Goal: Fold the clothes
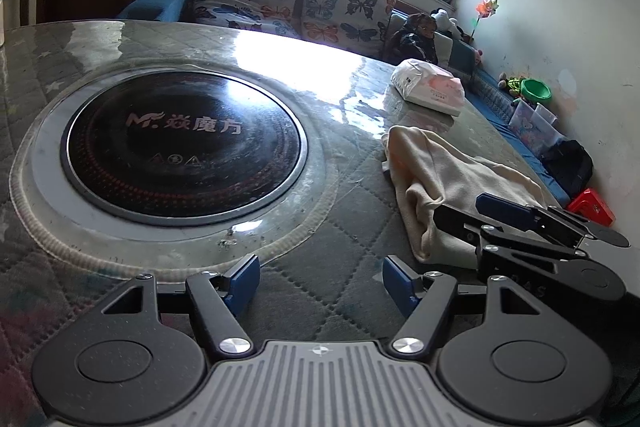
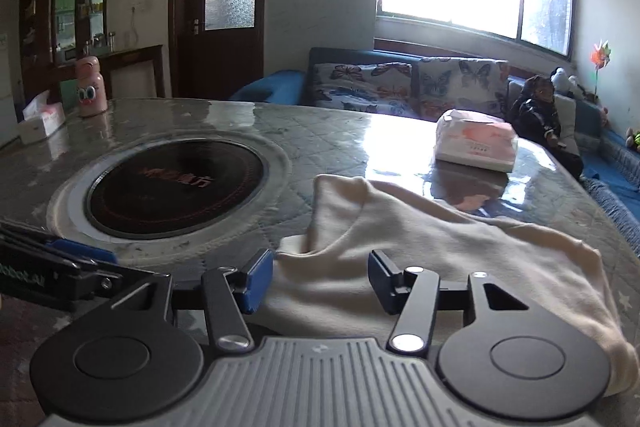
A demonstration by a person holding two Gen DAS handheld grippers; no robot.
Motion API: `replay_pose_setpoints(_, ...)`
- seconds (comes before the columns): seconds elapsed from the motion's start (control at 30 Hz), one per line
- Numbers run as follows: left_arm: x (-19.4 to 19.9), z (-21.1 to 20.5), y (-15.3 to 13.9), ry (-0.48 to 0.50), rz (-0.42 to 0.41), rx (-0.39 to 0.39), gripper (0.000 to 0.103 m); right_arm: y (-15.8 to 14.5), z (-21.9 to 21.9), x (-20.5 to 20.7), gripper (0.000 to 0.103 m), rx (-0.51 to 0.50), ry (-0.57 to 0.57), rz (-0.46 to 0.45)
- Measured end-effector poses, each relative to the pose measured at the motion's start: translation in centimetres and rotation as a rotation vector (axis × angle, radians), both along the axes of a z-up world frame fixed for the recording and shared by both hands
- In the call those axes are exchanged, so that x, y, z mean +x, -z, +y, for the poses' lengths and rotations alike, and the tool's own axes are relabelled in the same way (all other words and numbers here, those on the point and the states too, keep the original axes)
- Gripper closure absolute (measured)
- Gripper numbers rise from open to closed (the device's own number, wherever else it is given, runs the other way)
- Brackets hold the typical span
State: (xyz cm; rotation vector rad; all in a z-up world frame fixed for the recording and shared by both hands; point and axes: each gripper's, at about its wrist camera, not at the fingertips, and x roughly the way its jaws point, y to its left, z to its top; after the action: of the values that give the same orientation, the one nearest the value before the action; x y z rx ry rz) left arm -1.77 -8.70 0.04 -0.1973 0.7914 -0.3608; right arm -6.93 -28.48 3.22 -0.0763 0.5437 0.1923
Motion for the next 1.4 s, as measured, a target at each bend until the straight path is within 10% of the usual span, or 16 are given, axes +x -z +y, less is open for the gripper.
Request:
replay_pose_setpoints(0.67, -1.7, -1.6, 0.2, 0.035, -0.060, 0.120, 0.019, 1.3, -1.1, -4.9, 0.028, 0.049, 0.087, 0.058)
replay_pose_setpoints(0.93, -3.0, -3.6, -0.3, 0.075, -0.100, 0.174, 0.001, 1.5, -2.5, -6.7, 0.000, 0.077, 0.182, 0.063)
replay_pose_setpoints(1.4, -4.5, -6.0, 0.0, 0.132, -0.087, 0.200, 0.000, 1.8, -5.0, -9.1, 0.000, 0.105, 0.339, 0.081)
